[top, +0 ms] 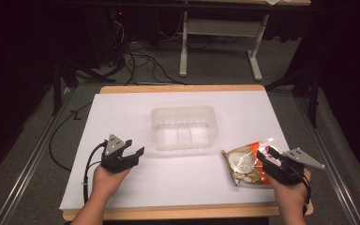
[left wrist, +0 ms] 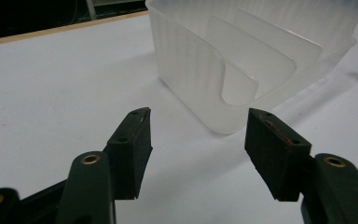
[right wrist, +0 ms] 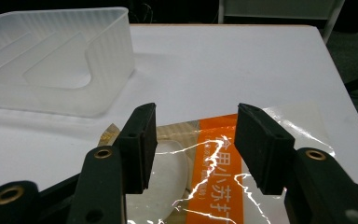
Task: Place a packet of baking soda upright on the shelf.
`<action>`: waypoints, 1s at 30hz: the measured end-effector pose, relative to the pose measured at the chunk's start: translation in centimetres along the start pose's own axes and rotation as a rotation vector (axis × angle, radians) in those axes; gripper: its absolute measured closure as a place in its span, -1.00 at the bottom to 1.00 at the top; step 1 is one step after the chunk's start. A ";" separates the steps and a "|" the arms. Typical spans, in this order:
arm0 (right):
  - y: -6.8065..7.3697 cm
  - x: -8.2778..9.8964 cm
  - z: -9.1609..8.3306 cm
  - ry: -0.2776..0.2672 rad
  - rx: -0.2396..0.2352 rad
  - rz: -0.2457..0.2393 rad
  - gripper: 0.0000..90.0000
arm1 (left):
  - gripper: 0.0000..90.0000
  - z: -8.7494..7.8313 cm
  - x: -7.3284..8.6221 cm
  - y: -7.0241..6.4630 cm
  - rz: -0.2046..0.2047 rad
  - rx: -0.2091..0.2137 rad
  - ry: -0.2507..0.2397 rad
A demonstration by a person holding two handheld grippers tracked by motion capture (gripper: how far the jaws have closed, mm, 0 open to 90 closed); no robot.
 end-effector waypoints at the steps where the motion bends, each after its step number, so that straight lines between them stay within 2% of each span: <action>1: -0.1 0.0 0.0 -0.001 0.004 0.001 0.08 | -0.08 0.0 0.0 0.0 -0.001 0.002 0.000; 4: -0.4 0.0 -0.2 0.007 0.019 -0.018 0.06 | -0.09 0.0 0.0 0.0 0.003 0.008 0.004; 9: -1.1 -0.1 -0.7 -0.002 0.036 -0.007 0.03 | -0.09 0.0 0.1 0.1 0.004 0.015 0.003; 11: -1.8 -0.2 -1.1 -0.010 0.050 0.014 0.01 | -0.09 -0.1 0.0 0.2 0.001 0.016 0.000; 12: -2.6 -0.2 -1.6 -0.018 0.070 0.039 0.00 | -0.09 -0.1 0.1 0.3 0.001 0.016 -0.001; 13: -2.6 -0.2 -1.6 -0.018 0.070 0.039 0.00 | -0.09 -0.1 0.1 0.3 -0.001 0.018 -0.001; 14: -3.4 0.0 -2.0 -0.014 0.086 0.058 -0.02 | -0.09 -0.2 0.1 0.4 -0.002 0.020 -0.001; 15: -3.4 0.0 -2.0 -0.014 0.086 0.058 -0.02 | -0.09 -0.2 0.1 0.4 -0.002 0.020 -0.001; 16: -4.1 0.3 -2.2 -0.003 0.098 0.072 -0.05 | -0.09 -0.2 0.1 0.4 0.004 0.023 0.002; 21: -4.8 1.0 -2.6 0.033 0.106 0.114 -0.12 | -0.09 0.0 0.2 0.2 0.013 0.030 0.009; 24: -5.3 1.5 -2.4 0.057 0.117 0.140 -0.22 | -0.09 0.1 0.2 0.0 0.025 0.033 0.017; 28: -5.9 1.8 -2.1 0.072 0.123 0.159 -0.25 | -0.09 0.2 0.3 -0.2 0.030 0.038 0.023; 30: -6.5 2.3 -1.8 0.099 0.127 0.192 -0.27 | -0.09 0.3 0.3 -0.2 0.035 0.042 0.028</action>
Point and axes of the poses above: each handheld gripper's, and its own axes: z roughly forward along the jaws, x roughly out of its underside, y roughly to its left, the point moved 6 cm from there along z, roughly forward along the jaws, and after that the axes turned 11 degrees about z, right-handed, at the moved point
